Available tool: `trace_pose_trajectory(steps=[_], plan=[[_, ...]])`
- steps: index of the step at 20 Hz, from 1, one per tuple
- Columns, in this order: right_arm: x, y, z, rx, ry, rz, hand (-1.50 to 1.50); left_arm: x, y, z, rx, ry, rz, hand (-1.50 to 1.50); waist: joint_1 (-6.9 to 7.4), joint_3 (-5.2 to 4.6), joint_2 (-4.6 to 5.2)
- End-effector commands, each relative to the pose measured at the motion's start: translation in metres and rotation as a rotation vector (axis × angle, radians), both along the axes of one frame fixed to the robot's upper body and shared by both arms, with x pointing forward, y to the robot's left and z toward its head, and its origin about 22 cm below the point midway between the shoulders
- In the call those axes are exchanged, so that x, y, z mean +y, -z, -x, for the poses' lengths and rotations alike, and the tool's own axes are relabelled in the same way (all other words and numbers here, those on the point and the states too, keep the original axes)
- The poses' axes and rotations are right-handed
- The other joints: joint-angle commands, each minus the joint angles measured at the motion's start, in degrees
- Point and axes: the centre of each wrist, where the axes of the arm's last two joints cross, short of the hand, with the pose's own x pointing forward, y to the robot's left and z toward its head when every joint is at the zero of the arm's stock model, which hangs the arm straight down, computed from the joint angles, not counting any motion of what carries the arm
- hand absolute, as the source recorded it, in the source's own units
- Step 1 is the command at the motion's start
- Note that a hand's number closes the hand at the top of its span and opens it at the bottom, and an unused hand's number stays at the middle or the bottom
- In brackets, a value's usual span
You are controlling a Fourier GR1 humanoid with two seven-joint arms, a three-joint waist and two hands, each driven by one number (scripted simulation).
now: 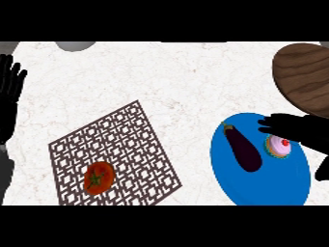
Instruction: Pick the cupcake from the plate and place it in the bowl
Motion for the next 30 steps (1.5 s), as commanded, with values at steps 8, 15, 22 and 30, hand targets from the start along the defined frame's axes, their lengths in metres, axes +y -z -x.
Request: trace_pose_trajectory(steps=[8, 15, 22, 30], plan=[[0.001, 0.033, -0.023, 0.061, 0.054, 0.038, -1.50, 0.004, -0.015, 0.010, 0.009, 0.017, 0.008, 0.00, 0.71, 0.03, 0.04], [0.010, 0.055, -0.025, -0.058, -0.026, -0.084, 1.50, 0.012, -0.013, 0.001, 0.003, -0.007, -0.002, 0.00, 0.36, 0.03, 0.04], [0.007, 0.044, -0.029, -0.091, -0.060, -0.109, 1.50, -0.005, 0.006, 0.003, 0.001, -0.005, 0.023, 0.00, 0.08, 0.00, 0.00], [-0.178, -0.074, 0.004, -0.206, 0.378, 0.108, 1.50, -0.011, -0.015, -0.008, -0.056, 0.046, 0.015, 0.00, 3.27, 1.09, 3.96]])
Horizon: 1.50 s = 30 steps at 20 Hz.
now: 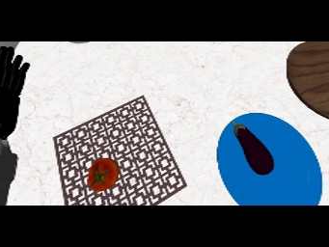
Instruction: Pick the cupcake from the plate and place it in the bowl
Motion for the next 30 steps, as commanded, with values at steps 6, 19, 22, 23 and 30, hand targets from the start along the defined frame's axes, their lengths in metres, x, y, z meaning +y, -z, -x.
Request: trace_pose_trajectory(steps=[6, 19, 22, 23, 30], plan=[[-0.076, -0.080, 0.032, -0.184, 0.193, -0.002, 1.50, -0.011, -0.004, -0.004, -0.028, 0.039, 0.009, 0.00, 1.86, 0.65, 1.04], [-0.098, -0.130, 0.041, -0.379, 0.107, -0.308, 1.50, -0.021, -0.001, -0.007, -0.014, 0.065, 0.016, 0.00, 2.79, 0.39, -0.25], [-0.098, -0.131, 0.039, -0.396, 0.093, -0.406, 1.50, -0.022, 0.005, -0.005, 0.002, 0.062, 0.022, 0.00, 3.23, 0.34, -0.47], [-0.096, -0.134, 0.036, -0.390, 0.097, -0.436, 1.50, -0.021, -0.003, -0.008, -0.013, 0.075, 0.003, 0.00, 4.02, 0.28, -0.45], [-0.092, -0.139, 0.030, -0.306, 0.041, -0.555, 1.50, -0.023, 0.002, -0.009, -0.006, 0.064, 0.000, 0.00, 3.28, -0.10, -0.74]])
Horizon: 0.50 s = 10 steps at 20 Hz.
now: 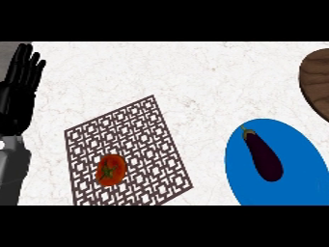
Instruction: Pick the cupcake from the plate and place it in the bowl
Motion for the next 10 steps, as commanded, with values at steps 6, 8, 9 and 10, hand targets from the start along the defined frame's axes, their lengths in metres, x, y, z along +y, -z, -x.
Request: trace_pose_trajectory(steps=[6, 8, 9, 10], plan=[[0.007, -0.018, -0.009, 0.126, -0.293, -0.152, 1.50, -0.001, -0.003, -0.004, 0.006, 0.009, -0.011, 0.00, 0.32, -0.34, -0.17], [0.015, -0.013, -0.018, 0.157, -0.314, -0.154, 1.50, -0.004, -0.007, -0.006, -0.009, 0.018, -0.011, 0.00, 0.73, -0.34, -0.09], [0.016, -0.019, -0.017, 0.179, -0.326, -0.134, 1.50, -0.003, -0.002, -0.002, 0.012, 0.022, -0.015, 0.00, 0.78, -0.43, -0.43], [0.019, -0.010, -0.022, 0.185, -0.336, -0.148, 1.50, -0.005, -0.001, -0.003, 0.009, 0.015, -0.014, 0.00, 0.64, -0.36, -0.19]])
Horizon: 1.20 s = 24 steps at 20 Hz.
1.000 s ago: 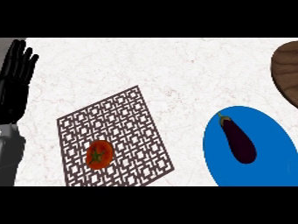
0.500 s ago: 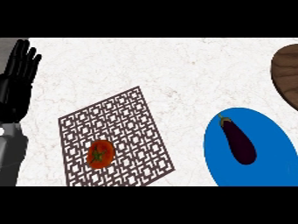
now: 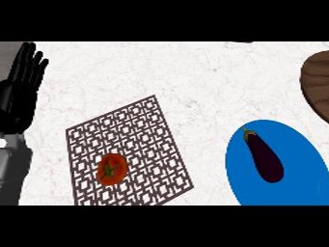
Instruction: Pick the cupcake from the plate and place it in the bowl
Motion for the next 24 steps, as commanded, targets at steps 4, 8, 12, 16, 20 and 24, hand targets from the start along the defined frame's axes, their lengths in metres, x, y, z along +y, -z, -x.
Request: trace_pose_trajectory(steps=[4, 8, 12, 16, 20, 24], plan=[[0.018, 0.007, -0.018, 0.181, -0.305, -0.096, 1.50, 0.001, -0.001, -0.003, 0.012, 0.002, -0.013, 0.00, 0.19, -0.13, 0.16], [0.027, 0.028, -0.027, 0.257, -0.351, -0.096, 1.50, -0.001, 0.009, 0.002, 0.021, -0.019, 0.004, 0.00, -0.74, -0.18, -0.22], [0.036, 0.042, -0.035, 0.271, -0.368, -0.057, 1.50, -0.004, 0.003, -0.002, 0.006, -0.014, -0.006, 0.00, -0.90, -0.05, 0.01], [0.046, 0.054, -0.045, 0.257, -0.347, 0.010, 1.50, -0.001, 0.011, 0.004, 0.012, -0.012, 0.001, 0.00, -1.04, -0.14, -0.22], [0.053, 0.086, -0.053, 0.306, -0.242, -0.001, 1.50, 0.001, -0.001, 0.001, 0.008, -0.012, 0.004, 0.00, -1.01, -0.11, -0.17], [0.065, 0.120, -0.059, 0.433, -0.237, -0.076, -1.50, 0.004, 0.004, 0.001, 0.013, -0.008, -0.012, 0.00, -1.32, -0.15, -0.05]])
